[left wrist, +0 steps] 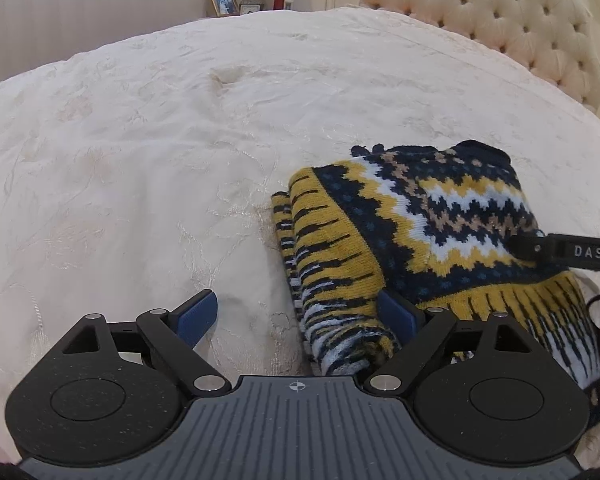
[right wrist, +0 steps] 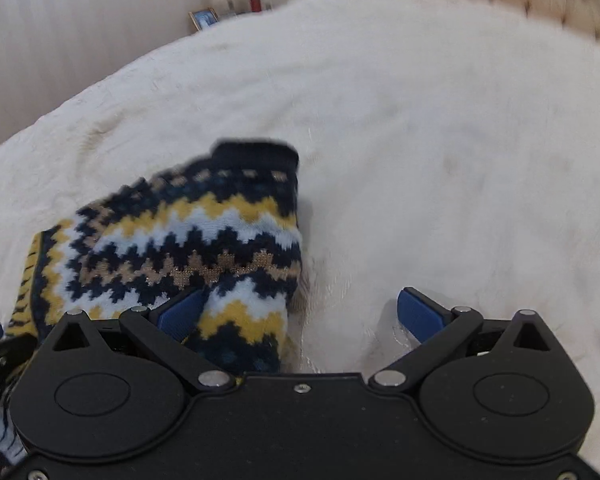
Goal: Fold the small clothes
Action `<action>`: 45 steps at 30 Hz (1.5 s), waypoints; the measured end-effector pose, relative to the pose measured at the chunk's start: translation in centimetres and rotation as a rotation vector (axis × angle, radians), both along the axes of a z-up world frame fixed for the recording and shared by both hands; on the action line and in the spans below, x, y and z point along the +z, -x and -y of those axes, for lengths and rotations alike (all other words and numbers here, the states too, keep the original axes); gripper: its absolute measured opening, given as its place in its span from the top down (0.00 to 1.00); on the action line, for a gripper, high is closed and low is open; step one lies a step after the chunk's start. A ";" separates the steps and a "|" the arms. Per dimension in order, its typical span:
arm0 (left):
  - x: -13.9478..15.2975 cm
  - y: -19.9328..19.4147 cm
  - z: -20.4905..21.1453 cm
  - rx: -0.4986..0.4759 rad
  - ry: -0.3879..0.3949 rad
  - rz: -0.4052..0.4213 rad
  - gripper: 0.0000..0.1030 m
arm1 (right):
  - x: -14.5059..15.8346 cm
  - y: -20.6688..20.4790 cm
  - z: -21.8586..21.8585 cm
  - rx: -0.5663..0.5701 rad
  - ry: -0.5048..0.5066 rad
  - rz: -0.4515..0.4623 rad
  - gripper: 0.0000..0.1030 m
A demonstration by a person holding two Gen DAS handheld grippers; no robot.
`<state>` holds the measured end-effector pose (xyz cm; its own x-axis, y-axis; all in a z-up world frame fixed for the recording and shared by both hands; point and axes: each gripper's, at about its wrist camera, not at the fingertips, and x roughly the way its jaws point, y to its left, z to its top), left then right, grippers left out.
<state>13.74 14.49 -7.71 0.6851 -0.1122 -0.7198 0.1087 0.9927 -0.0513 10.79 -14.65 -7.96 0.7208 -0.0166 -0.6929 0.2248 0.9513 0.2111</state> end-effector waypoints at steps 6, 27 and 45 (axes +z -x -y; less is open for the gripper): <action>1.1 1.1 0.4 -0.007 -0.042 0.037 0.16 | 2.8 3.1 -0.7 0.020 0.032 0.064 0.01; 5.8 12.1 4.2 -0.098 -0.180 -0.035 0.16 | 9.3 19.0 -6.5 0.070 0.131 0.270 0.01; 5.4 12.4 4.0 -0.147 -0.062 -0.144 0.16 | 8.0 20.4 -7.8 -0.019 0.097 0.153 0.01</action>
